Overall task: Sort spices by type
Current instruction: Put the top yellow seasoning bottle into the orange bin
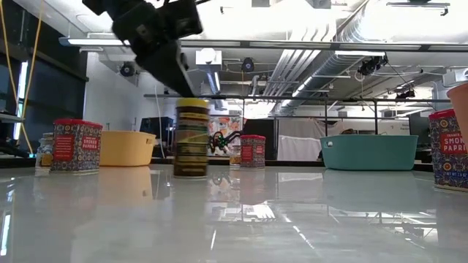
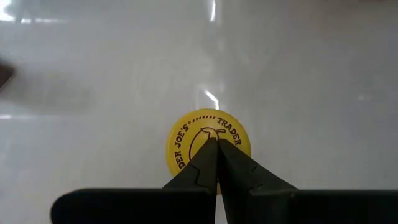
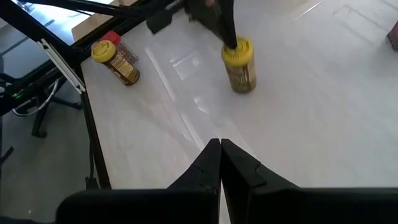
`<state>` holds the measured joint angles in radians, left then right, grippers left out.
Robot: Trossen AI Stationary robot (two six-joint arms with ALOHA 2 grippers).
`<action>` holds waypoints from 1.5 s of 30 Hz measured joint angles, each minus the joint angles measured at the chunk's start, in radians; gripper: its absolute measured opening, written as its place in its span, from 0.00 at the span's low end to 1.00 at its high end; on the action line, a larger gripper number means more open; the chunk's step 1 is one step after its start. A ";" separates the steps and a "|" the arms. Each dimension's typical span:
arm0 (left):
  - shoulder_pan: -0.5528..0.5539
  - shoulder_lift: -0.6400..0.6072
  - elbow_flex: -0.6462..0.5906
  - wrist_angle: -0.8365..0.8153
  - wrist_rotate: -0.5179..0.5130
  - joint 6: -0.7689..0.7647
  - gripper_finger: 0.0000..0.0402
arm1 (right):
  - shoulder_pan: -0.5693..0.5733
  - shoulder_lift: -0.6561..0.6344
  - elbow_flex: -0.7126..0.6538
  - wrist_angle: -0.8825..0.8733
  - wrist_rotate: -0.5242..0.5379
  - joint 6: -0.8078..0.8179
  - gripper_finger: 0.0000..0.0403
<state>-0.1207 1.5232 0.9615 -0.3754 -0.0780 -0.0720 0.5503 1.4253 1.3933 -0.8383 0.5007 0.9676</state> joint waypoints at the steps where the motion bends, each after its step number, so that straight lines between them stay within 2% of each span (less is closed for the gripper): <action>1: -0.008 0.020 0.012 0.019 0.001 -0.004 0.00 | 0.000 0.000 0.000 0.007 0.001 -0.002 0.00; 10: -0.066 0.220 0.195 0.135 0.029 -0.013 0.00 | 0.000 0.000 0.000 0.046 0.003 -0.007 0.00; 15: -0.074 0.303 0.323 0.103 0.029 0.006 0.00 | 0.000 0.000 0.000 0.053 0.003 -0.007 0.00; 19: -0.058 0.282 0.382 0.024 0.029 0.057 0.00 | 0.000 0.000 0.000 0.053 0.013 -0.007 0.00; 25: -0.014 0.125 0.391 -0.167 -0.005 0.097 0.00 | -0.034 0.000 0.000 0.065 0.015 -0.061 0.02; 27: 0.000 0.064 0.390 -0.225 -0.032 0.075 0.00 | -0.066 0.003 0.000 0.081 -0.034 -0.111 0.07; 30: 0.015 -0.036 0.391 -0.271 -0.086 0.021 0.00 | -0.134 0.030 0.000 0.111 -0.143 -0.235 0.20; 33: 0.010 -0.137 0.349 -0.243 -0.151 -0.059 0.00 | -0.201 0.086 0.000 0.182 -0.252 -0.374 0.36; 37: -0.034 -0.299 0.232 -0.187 -0.260 -0.215 0.00 | -0.265 0.183 0.000 0.260 -0.404 -0.553 0.59; 41: -0.111 -0.435 0.098 -0.133 -0.369 -0.429 0.00 | -0.307 0.251 -0.002 0.224 -0.421 -0.718 0.76; 43: -0.154 -0.485 0.038 -0.090 -0.420 -0.514 0.00 | -0.326 0.265 -0.002 0.195 -0.427 -0.740 0.80; 45: -0.192 -0.518 -0.013 -0.050 -0.471 -0.572 0.00 | -0.345 0.273 -0.002 0.183 -0.478 -0.743 0.82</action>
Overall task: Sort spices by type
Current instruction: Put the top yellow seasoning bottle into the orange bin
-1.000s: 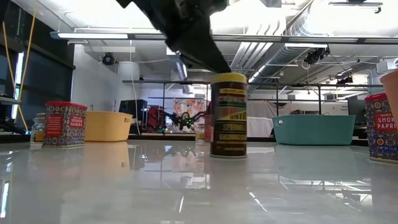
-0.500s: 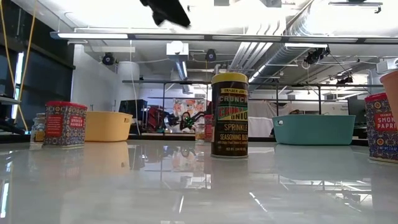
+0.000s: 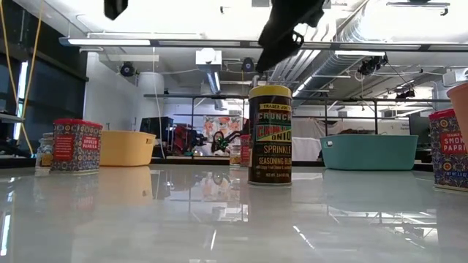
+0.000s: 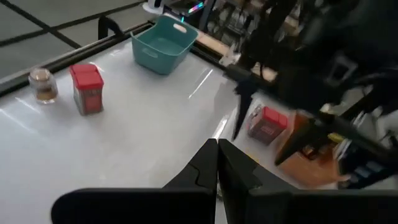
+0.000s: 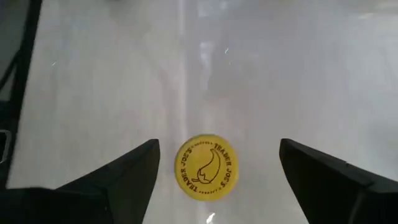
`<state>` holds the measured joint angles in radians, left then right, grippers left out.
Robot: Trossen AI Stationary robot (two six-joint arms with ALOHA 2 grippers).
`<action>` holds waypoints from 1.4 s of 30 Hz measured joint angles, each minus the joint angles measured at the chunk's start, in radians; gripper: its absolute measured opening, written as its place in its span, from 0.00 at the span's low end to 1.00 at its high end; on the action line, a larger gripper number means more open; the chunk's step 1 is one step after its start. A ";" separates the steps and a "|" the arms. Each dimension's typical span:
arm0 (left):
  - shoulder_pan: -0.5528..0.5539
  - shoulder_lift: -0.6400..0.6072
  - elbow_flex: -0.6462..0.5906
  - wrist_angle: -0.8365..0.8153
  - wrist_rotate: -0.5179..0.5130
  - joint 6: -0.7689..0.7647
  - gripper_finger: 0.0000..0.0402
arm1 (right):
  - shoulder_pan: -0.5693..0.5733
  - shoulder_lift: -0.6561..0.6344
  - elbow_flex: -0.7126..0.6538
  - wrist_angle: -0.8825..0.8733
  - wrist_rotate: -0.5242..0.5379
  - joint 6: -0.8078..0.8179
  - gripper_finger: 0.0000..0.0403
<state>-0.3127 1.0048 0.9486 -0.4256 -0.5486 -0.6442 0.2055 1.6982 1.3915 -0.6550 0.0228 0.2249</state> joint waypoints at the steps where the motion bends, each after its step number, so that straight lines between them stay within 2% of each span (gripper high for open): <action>1: -0.017 -0.010 -0.023 0.020 -0.021 -0.020 0.00 | -0.007 0.001 0.000 -0.009 -0.029 -0.006 0.82; 4: -0.047 -0.020 -0.070 0.042 -0.060 -0.061 0.00 | -0.019 0.006 0.001 -0.021 -0.114 -0.049 0.82; 7: -0.064 -0.021 -0.096 0.066 -0.067 -0.084 0.00 | -0.022 0.020 0.000 -0.043 -0.137 -0.080 0.82; 13: -0.070 -0.020 -0.108 0.096 -0.130 -0.065 0.00 | -0.022 0.063 0.001 -0.026 -0.137 -0.124 0.82; 33: -0.070 -0.019 -0.108 0.090 -0.126 -0.006 0.00 | -0.023 0.190 0.001 -0.012 -0.129 -0.133 0.82; 37: -0.070 -0.019 -0.108 0.089 -0.127 -0.006 0.00 | -0.023 0.198 0.001 -0.005 -0.099 -0.129 0.74; 42: -0.070 -0.019 -0.108 0.086 -0.129 -0.006 0.00 | -0.023 0.198 0.001 0.007 -0.057 -0.129 0.53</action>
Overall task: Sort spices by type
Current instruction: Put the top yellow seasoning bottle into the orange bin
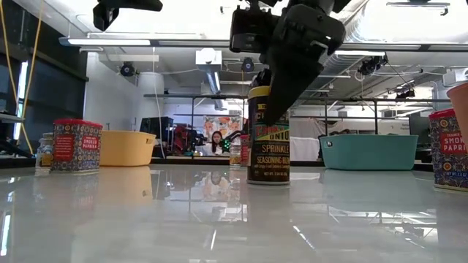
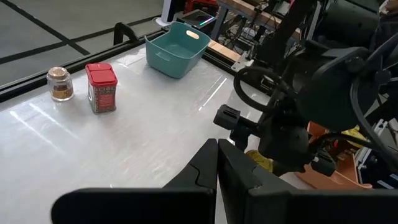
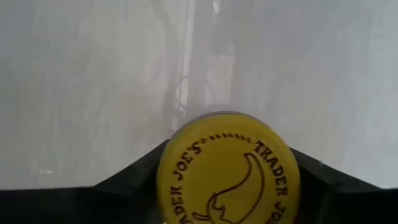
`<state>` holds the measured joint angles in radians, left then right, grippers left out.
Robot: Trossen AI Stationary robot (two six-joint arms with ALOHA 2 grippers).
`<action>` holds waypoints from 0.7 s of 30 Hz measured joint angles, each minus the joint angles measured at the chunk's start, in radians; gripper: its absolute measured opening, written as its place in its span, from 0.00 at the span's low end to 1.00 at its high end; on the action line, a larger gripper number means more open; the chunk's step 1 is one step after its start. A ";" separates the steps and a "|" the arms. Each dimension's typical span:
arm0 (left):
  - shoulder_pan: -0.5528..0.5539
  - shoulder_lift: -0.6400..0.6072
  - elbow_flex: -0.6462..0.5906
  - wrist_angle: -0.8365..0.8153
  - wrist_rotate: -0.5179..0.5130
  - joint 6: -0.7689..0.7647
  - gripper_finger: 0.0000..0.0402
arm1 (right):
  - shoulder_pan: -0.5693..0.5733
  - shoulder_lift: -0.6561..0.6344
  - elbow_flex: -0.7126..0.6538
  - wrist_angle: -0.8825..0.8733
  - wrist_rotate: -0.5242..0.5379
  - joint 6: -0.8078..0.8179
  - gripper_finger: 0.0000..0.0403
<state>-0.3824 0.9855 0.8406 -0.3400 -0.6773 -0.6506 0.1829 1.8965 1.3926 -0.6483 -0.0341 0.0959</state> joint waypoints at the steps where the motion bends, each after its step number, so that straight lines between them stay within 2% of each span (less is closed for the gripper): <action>1: 0.000 0.000 0.000 -0.002 -0.001 0.000 0.00 | 0.000 0.000 0.000 -0.003 0.000 0.000 0.52; 4: 0.000 0.000 0.000 -0.005 -0.004 0.000 0.00 | 0.000 -0.005 0.001 -0.010 -0.017 0.019 0.52; 7: 0.000 0.000 0.000 -0.009 -0.009 0.000 0.00 | 0.000 -0.039 0.010 -0.034 -0.080 0.060 0.52; 13: 0.001 0.000 0.000 -0.020 -0.024 0.026 0.00 | 0.040 -0.206 0.048 -0.118 -0.091 0.204 0.52; 17: 0.013 0.000 0.000 -0.035 -0.044 0.026 0.00 | 0.141 -0.297 0.048 -0.212 -0.054 0.383 0.52; 21: 0.035 0.000 0.000 -0.039 -0.045 0.026 0.00 | 0.310 -0.314 0.047 -0.287 -0.018 0.605 0.52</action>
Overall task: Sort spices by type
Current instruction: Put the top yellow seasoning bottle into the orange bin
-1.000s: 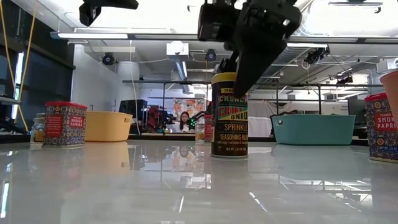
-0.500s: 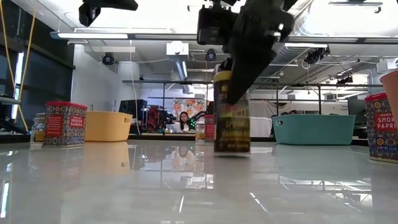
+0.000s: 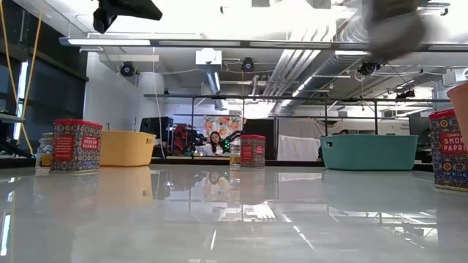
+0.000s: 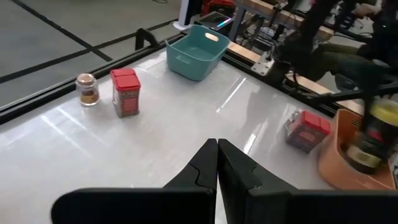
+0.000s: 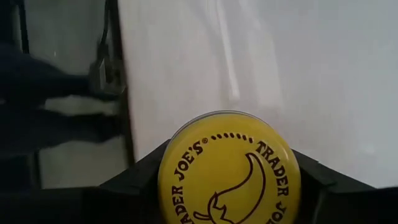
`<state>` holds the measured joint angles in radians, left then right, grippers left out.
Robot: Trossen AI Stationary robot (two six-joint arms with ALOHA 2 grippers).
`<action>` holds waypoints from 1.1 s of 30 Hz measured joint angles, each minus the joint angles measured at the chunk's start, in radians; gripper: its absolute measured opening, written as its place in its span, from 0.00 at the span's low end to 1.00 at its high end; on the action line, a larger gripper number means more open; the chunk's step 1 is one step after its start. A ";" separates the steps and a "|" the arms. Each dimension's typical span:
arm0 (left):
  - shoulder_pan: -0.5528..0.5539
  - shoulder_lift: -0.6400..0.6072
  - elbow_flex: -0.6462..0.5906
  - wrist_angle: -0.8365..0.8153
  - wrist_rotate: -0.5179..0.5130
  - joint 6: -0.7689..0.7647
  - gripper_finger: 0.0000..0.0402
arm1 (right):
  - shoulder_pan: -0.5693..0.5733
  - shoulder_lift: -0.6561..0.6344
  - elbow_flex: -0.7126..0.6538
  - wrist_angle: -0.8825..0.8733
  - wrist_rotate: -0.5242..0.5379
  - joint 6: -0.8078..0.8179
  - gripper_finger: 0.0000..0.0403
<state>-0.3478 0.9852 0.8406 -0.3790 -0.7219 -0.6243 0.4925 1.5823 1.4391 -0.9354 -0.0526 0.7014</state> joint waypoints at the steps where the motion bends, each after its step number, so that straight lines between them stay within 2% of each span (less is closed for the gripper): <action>1: 0.006 0.000 0.000 0.001 0.000 0.000 0.00 | 0.045 0.002 -0.001 -0.005 0.005 0.054 0.52; 6: 0.035 0.000 0.000 0.001 0.000 0.000 0.00 | 0.216 0.000 -0.001 -0.010 0.097 0.320 0.52; 12: 0.062 0.000 0.000 0.002 0.003 0.016 0.00 | 0.290 0.045 -0.001 -0.073 0.164 0.446 0.52; 19: 0.069 0.000 0.000 0.003 0.014 0.008 0.00 | 0.312 0.146 -0.003 -0.073 0.165 0.424 0.52; 26: 0.069 0.000 0.000 0.004 0.015 0.000 0.00 | 0.326 0.164 -0.053 -0.051 0.129 0.414 0.52; 33: 0.069 0.000 0.001 0.011 0.015 0.000 0.00 | 0.291 0.150 -0.068 -0.029 0.086 0.235 0.52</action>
<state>-0.2787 0.9852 0.8413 -0.3676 -0.7071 -0.6243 0.7837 1.7325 1.3711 -0.9641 0.0338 0.9366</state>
